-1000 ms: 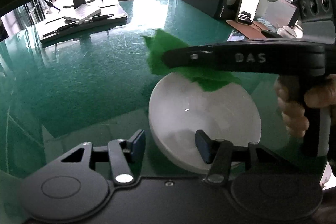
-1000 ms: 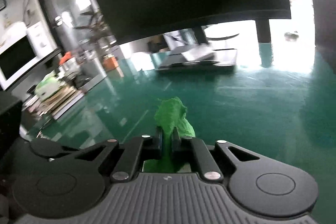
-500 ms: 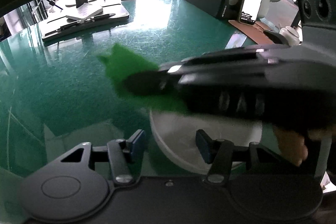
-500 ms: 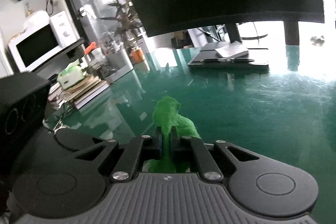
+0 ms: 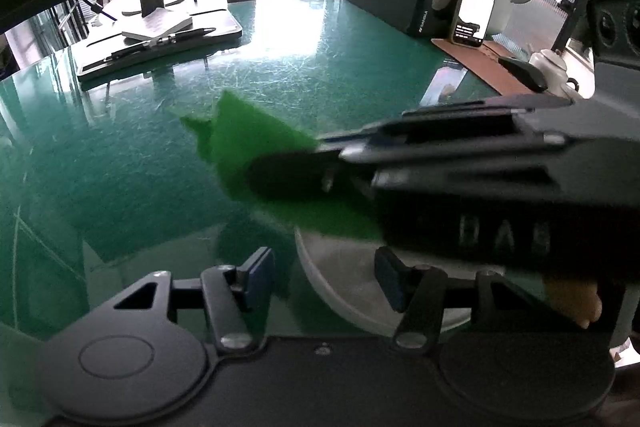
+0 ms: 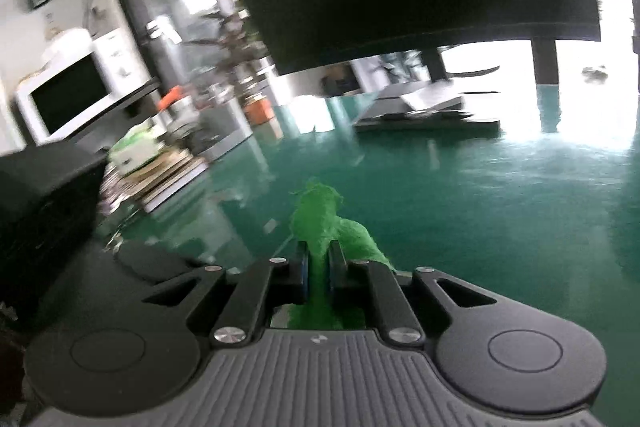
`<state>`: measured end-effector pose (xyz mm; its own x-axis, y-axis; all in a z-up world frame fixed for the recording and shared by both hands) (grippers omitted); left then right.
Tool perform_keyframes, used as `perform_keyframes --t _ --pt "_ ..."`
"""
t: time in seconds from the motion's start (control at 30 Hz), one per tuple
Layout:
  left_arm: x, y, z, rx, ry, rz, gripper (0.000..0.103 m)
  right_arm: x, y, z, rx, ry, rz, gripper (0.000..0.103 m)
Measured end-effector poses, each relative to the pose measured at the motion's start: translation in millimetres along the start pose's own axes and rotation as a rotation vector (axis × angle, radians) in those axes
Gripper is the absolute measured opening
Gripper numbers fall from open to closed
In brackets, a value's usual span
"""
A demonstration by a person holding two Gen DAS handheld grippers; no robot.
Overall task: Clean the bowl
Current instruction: 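Wipe the cloth across the bowl's inside with the right gripper while the left gripper holds it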
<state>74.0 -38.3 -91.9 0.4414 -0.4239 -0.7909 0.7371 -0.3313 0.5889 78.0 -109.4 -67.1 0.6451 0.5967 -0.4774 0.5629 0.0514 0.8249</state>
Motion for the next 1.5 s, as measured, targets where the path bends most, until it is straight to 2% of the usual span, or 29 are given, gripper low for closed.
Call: perform_keyframes --t 0.13,0.3,0.43,0.6,0.7,0.93,1.03,1.3,1.37,1.5 --pt "-1 -1 0 0.0 0.001 0.002 0.055 -7 4 18 0.028 -0.057 0.015 0.006" --pt "-1 -1 0 0.001 0.0 0.003 0.055 -16 5 41 0.078 -0.131 0.026 0.011" --pt "-1 -1 0 -0.001 0.002 0.001 0.055 -15 2 30 0.059 -0.113 0.035 0.012" --pt "-2 -2 1 -0.003 0.009 -0.001 0.055 -5 -3 -3 -0.003 -0.001 0.006 0.011" --pt "-3 -2 1 -0.004 0.011 -0.001 0.055 -6 -1 -1 -0.009 -0.014 0.011 0.006" --pt "-3 -2 0 -0.002 0.005 0.0 0.055 -22 3 38 0.064 -0.138 0.037 0.008" --pt "-2 -2 0 -0.005 0.009 0.001 0.056 -20 1 30 0.053 -0.125 0.043 0.011" --pt "-3 -2 1 -0.009 0.02 -0.001 0.056 -8 -3 -2 -0.012 -0.03 0.023 0.009" --pt "-2 -2 1 -0.008 0.018 -0.001 0.056 -12 -1 6 0.016 -0.036 0.03 0.007" --pt "-2 -2 2 -0.004 0.014 -0.002 0.056 -28 0 29 0.058 -0.104 0.051 0.007"
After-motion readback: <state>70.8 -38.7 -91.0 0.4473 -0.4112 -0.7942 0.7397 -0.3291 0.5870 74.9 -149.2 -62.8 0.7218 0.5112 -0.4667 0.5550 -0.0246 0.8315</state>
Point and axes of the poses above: each gripper's, at about its wrist camera, not at the fingertips, and x roughly the way its jaws point, z to its right, y to its top, the point moved 7 cm from there along x, roughly the way its jaws point, and after that the axes turned 4 degrees about -x, right-handed, at the moved point
